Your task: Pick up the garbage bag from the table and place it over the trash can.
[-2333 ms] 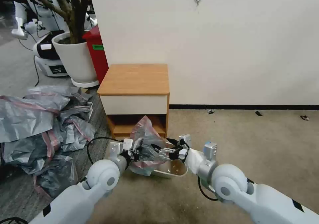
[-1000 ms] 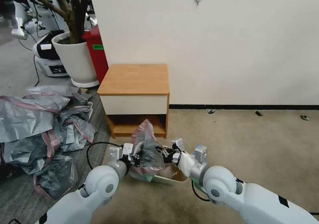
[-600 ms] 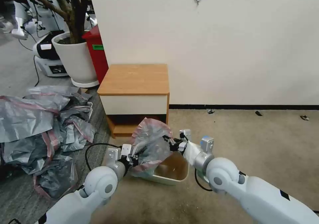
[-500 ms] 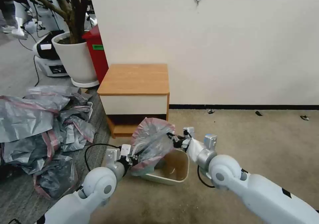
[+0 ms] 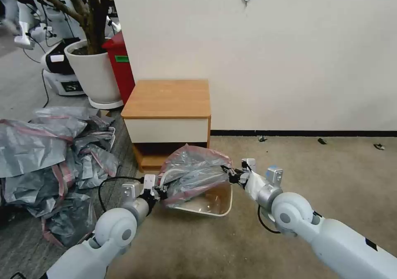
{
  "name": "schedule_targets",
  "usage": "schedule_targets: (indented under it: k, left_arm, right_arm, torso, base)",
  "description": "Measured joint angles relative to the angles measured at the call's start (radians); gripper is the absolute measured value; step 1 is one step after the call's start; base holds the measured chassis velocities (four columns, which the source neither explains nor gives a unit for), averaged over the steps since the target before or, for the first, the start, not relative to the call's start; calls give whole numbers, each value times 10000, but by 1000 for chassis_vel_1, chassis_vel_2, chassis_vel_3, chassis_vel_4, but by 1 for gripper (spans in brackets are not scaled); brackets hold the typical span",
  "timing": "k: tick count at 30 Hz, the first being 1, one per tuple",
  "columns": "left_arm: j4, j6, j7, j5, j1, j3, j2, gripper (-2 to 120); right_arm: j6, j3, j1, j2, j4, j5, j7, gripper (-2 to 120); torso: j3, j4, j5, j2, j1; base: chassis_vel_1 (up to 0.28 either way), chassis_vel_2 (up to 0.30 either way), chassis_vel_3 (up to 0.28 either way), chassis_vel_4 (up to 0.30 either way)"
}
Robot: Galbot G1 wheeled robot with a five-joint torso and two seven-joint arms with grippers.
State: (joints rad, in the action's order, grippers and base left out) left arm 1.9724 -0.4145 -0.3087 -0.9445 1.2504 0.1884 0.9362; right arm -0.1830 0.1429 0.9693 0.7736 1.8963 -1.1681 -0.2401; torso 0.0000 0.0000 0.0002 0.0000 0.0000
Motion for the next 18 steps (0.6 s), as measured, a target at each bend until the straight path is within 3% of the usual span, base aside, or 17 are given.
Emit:
schedule_targets:
  k: [11, 18]
  left_arm:
    - [-230, 468, 488, 101, 52, 224, 240, 2]
    - [-473, 918, 1021, 221, -43, 176, 532, 2]
  right_arm:
    - [-166, -521, 746, -230, -62, 74, 197, 0]
    - [-878, -378, 760, -409, -201, 317, 221, 0]
  torso:
    - [0, 0, -2, 0, 0]
    - [0, 1, -1, 0, 0]
  base:
    - [0, 0, 0, 0]
    - [0, 0, 0, 0]
